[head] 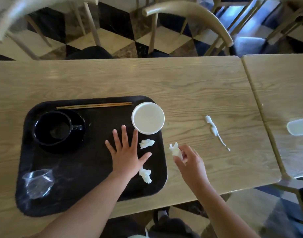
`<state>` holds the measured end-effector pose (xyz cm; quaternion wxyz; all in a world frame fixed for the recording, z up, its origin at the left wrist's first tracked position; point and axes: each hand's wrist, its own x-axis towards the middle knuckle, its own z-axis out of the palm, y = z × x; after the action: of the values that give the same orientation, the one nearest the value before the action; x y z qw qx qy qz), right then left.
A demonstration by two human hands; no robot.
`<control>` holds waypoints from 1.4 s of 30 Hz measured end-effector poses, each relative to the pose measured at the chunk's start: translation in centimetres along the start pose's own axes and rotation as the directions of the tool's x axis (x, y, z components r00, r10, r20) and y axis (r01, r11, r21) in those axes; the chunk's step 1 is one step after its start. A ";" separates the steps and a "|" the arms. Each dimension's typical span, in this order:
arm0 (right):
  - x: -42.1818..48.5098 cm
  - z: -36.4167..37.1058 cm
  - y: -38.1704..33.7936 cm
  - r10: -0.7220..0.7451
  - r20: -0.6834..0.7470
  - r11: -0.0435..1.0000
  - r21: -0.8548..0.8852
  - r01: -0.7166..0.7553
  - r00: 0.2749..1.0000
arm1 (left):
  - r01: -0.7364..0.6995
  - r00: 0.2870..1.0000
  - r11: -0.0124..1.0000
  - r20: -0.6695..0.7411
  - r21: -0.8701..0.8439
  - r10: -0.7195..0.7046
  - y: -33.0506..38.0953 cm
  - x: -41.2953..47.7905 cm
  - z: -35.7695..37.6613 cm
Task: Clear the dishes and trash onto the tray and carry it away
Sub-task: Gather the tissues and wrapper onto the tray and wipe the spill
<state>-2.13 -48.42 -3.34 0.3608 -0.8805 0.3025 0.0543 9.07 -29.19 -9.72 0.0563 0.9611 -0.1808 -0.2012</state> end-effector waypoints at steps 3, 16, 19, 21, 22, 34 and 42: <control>2.7 -2.7 3.0 -0.035 -0.033 0.999 0.009 0.035 0.999 | 0.049 0.996 0.998 -0.072 0.026 -0.047 0.7 0.1 0.9; 17.1 -11.7 9.4 -0.279 -0.235 0.954 -0.178 0.241 0.931 | 0.062 0.970 0.995 -0.241 0.077 -0.042 1.0 0.4 2.6; 19.9 -11.6 9.2 -0.348 -0.200 0.916 -0.282 0.286 0.916 | 0.061 0.965 0.995 -0.257 0.073 -0.040 0.9 0.5 2.7; 21.0 -11.2 9.3 -0.405 -0.136 0.858 -0.399 0.324 0.904 | 0.065 0.962 0.995 -0.268 0.072 -0.044 0.9 0.5 2.7; 21.2 -10.8 9.4 -0.428 -0.099 0.827 -0.443 0.345 0.898 | 0.069 0.962 0.995 -0.270 0.072 -0.047 0.9 0.4 2.7; 15.4 -7.9 10.7 -0.569 -0.063 0.775 -0.373 0.510 0.820 | 0.072 0.962 0.994 -0.268 0.079 -0.048 1.0 0.3 2.4; 2.1 -6.4 15.3 -0.596 0.248 0.732 -0.222 0.644 0.764 | 0.099 0.967 0.992 -0.242 0.074 -0.079 1.1 0.3 2.4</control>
<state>-9.97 -62.24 -8.47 0.2459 -0.9669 -0.0508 0.0455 8.00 -30.35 -11.78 0.0276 0.9870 -0.1378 -0.0785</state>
